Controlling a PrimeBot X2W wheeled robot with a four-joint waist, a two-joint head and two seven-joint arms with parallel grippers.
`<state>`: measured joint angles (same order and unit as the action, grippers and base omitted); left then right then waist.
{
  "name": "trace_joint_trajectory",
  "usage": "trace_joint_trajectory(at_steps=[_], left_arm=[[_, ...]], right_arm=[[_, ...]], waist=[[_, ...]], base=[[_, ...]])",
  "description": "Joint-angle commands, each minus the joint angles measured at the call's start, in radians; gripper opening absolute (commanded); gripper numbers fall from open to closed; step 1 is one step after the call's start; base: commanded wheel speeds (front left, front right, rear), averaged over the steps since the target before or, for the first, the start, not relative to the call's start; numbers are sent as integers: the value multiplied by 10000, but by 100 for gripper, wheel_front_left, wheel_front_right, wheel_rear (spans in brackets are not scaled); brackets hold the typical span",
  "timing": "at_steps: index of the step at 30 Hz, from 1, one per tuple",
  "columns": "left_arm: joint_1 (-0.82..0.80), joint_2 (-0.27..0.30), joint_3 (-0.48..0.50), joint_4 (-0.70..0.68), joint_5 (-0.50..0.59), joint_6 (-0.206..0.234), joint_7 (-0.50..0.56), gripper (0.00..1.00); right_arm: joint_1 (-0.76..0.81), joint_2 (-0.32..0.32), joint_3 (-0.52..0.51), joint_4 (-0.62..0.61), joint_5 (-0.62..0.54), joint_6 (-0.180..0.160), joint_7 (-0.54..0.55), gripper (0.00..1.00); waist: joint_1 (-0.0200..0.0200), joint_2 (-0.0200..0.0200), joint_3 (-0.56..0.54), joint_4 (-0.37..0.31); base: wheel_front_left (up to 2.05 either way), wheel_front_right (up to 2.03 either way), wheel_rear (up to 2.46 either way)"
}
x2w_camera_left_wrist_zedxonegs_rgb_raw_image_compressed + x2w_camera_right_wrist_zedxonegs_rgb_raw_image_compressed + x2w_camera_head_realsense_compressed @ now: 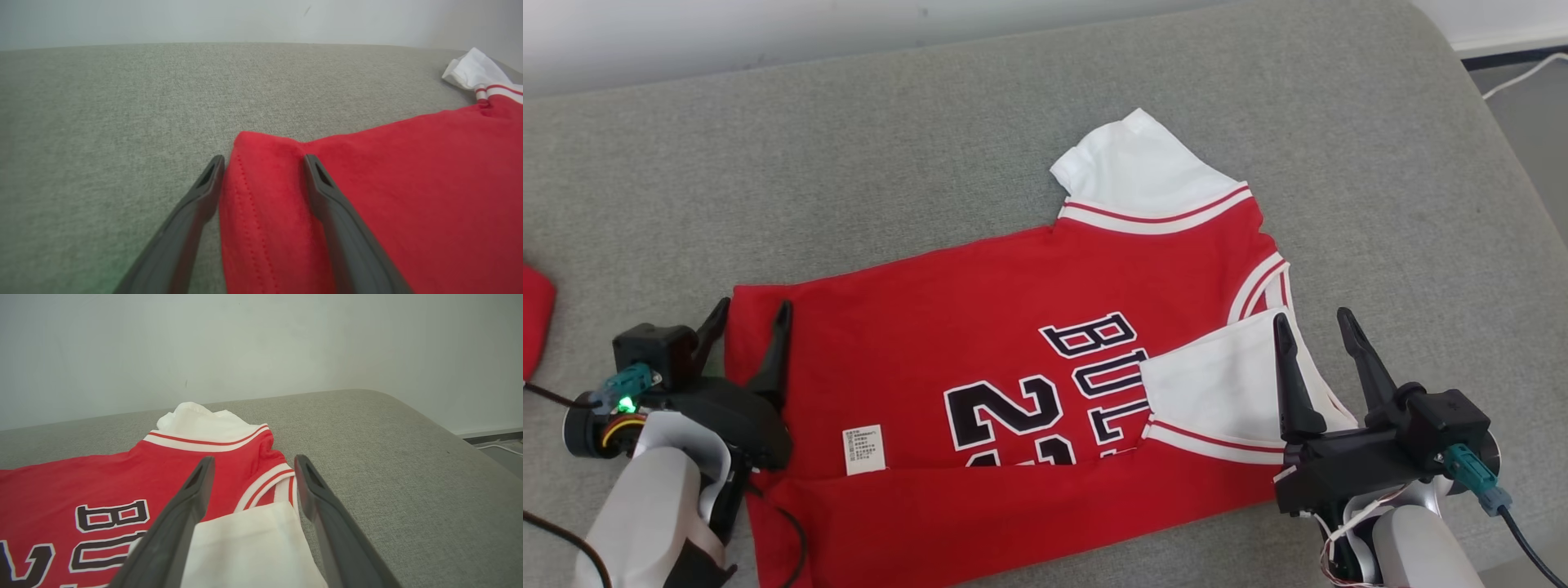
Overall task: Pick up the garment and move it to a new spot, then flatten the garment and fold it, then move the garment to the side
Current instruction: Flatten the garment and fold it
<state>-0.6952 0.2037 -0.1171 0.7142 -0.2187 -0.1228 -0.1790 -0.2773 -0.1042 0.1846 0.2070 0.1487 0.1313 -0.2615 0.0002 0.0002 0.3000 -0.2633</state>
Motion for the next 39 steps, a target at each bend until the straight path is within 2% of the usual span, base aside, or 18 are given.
trace_joint_trajectory(at_steps=[1, 4, 5, 13, 20, 26, 32, 39], left_arm=[[-185, 67, -62, 205, -113, -30, -108, 100], [-318, 86, -114, 506, -133, -40, -169, 100], [-442, 91, -184, 671, -73, -44, -300, 0], [-483, -12, -346, 705, 60, 96, -684, 0], [-141, -245, -463, -354, 152, 267, -841, 0], [83, -396, -635, -1396, 281, 425, -872, 0], [144, -340, -751, -2232, 339, 460, -856, 0], [283, -330, -994, -3220, 442, 549, -701, 0]], right_arm=[[-83, 39, 43, -15, -90, -10, -51, 100], [-122, 51, 58, -3, -111, -10, -52, 100], [-144, 34, 50, 24, -98, -10, -52, 100], [-108, -117, -88, 174, -187, -10, -53, 100], [-1259, -502, 107, 1070, -233, -10, 256, 100], [-3273, -741, 313, 2591, 72, -10, 1161, 100], [-5502, -902, 609, 4658, 299, -10, 2276, 100], [-7575, -764, 453, 7039, 413, -10, 2495, 100]], waist=[[-2, -2, 65, -93], [-2, -2, 58, -125], [-2, -2, 32, -139], [-2, -2, -174, 78], [-2, -2, -131, 447], [-2, -2, 235, 802], [-2, -2, 785, 1077], [-2, -2, 1285, 1372]], base=[[0, 0, 0], [0, 0, 0], [0, 0, 0], [0, 0, 0], [0, 0, 0], [0, 0, 0], [0, 0, 0], [0, 0, 0]])
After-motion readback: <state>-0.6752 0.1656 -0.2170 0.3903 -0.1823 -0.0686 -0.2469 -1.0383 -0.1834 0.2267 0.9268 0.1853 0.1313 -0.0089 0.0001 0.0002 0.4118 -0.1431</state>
